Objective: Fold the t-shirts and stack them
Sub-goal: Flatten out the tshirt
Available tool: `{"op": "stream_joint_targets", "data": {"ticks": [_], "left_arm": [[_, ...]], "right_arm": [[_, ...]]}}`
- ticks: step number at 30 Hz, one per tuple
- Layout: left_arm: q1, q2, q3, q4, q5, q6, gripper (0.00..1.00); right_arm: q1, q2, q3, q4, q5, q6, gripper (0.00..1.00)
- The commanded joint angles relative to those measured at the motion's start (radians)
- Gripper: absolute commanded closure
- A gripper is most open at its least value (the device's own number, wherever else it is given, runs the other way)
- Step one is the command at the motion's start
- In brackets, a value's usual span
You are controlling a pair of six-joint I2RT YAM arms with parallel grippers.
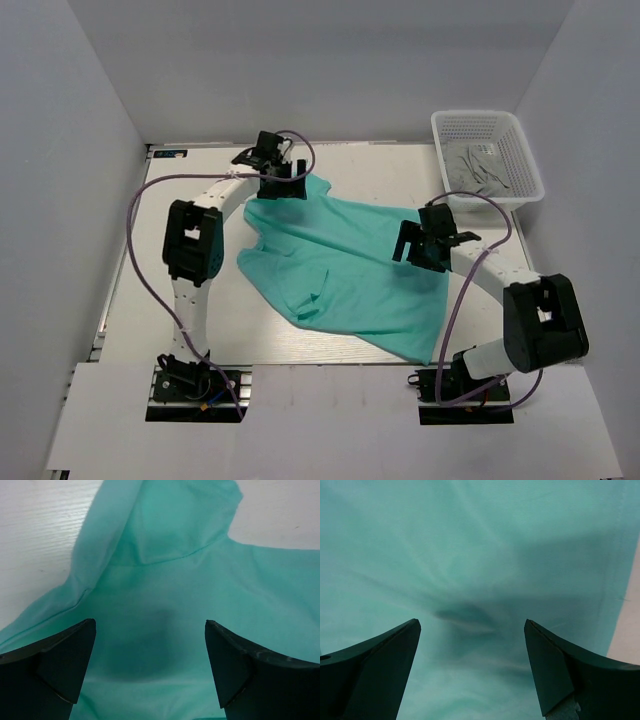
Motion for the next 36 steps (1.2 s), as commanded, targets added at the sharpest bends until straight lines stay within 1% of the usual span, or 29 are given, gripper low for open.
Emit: {"op": "stream_joint_targets", "data": {"ticks": [1,2,4,6,9,10,11,14,17,18,19,20,22,23,25,26,27,28,29,30,31,33,34,36], "left_arm": [[-0.007,0.045,0.034,-0.033,-0.050,0.010,0.00],[-0.007,0.060,0.023,-0.004,-0.087,0.010,0.00],[-0.007,0.089,0.051,-0.003,-0.133,0.001,0.00],[0.016,0.144,0.112,-0.037,-0.159,-0.012,0.00],[0.030,0.181,0.162,-0.046,-0.279,-0.039,0.00],[0.041,0.206,0.179,-0.046,-0.323,-0.052,0.00],[0.041,0.218,0.196,-0.058,-0.315,-0.052,0.00],[0.073,0.272,0.258,-0.059,-0.272,-0.052,0.00],[0.099,0.312,0.313,-0.068,-0.232,-0.062,0.00],[0.113,0.336,0.345,-0.068,-0.232,-0.062,0.00],[0.122,0.347,0.359,-0.092,-0.242,-0.072,0.00],[0.122,0.347,0.385,-0.104,-0.258,-0.092,0.00],[0.133,0.359,0.394,-0.126,-0.278,-0.102,0.00],[0.144,0.359,0.394,-0.137,-0.278,-0.112,0.00],[0.153,0.309,0.385,-0.146,-0.308,-0.126,0.00],[0.153,0.289,0.359,-0.146,-0.322,-0.144,0.00],[0.162,0.266,0.359,-0.146,-0.322,-0.154,0.00],[0.162,0.242,0.341,-0.146,-0.322,-0.154,0.00],[0.162,0.214,0.318,-0.132,-0.322,-0.166,0.00],[0.149,0.159,0.306,-0.132,-0.322,-0.166,0.00],[0.148,0.131,0.296,-0.123,-0.322,-0.175,0.00],[0.136,0.084,0.296,-0.176,-0.333,-0.197,0.00],[0.125,0.024,0.252,-0.190,-0.319,-0.207,0.00],[0.116,-0.054,0.166,-0.148,-0.252,-0.207,0.00]], "right_arm": [[-0.009,0.050,0.060,-0.039,0.117,0.041,0.10],[-0.015,0.062,0.075,-0.051,0.123,0.037,0.10],[-0.015,0.122,0.123,-0.056,0.155,0.028,0.10],[-0.015,0.160,0.150,-0.041,0.157,0.021,0.10],[-0.012,0.249,0.195,-0.033,0.150,0.009,0.10],[-0.014,0.272,0.242,-0.036,0.150,-0.001,0.10],[-0.014,0.339,0.261,-0.039,0.128,-0.011,0.10],[-0.014,0.451,0.351,-0.028,0.096,-0.058,0.10],[-0.023,0.530,0.495,-0.045,0.105,-0.107,0.10],[-0.026,0.579,0.521,-0.048,0.102,-0.113,0.10],[-0.029,0.594,0.546,-0.054,0.099,-0.121,0.10],[-0.032,0.604,0.616,-0.054,0.097,-0.156,0.10],[-0.034,0.634,0.661,-0.063,0.084,-0.173,0.10],[-0.031,0.636,0.722,-0.069,0.074,-0.217,0.10],[-0.022,0.613,0.758,-0.083,0.030,-0.259,0.10],[-0.020,0.576,0.759,-0.071,0.010,-0.273,0.10],[-0.015,0.558,0.740,-0.057,-0.028,-0.288,0.10],[-0.009,0.486,0.727,-0.051,-0.065,-0.293,0.10],[0.001,0.460,0.713,-0.044,-0.094,-0.298,0.10],[0.009,0.434,0.654,-0.010,-0.122,-0.301,0.10],[0.015,0.354,0.632,0.005,-0.163,-0.308,0.10],[0.035,0.311,0.571,0.024,-0.257,-0.334,0.10],[0.044,0.273,0.565,0.012,-0.307,-0.333,0.10],[0.055,0.230,0.526,-0.002,-0.309,-0.310,0.10]]}}
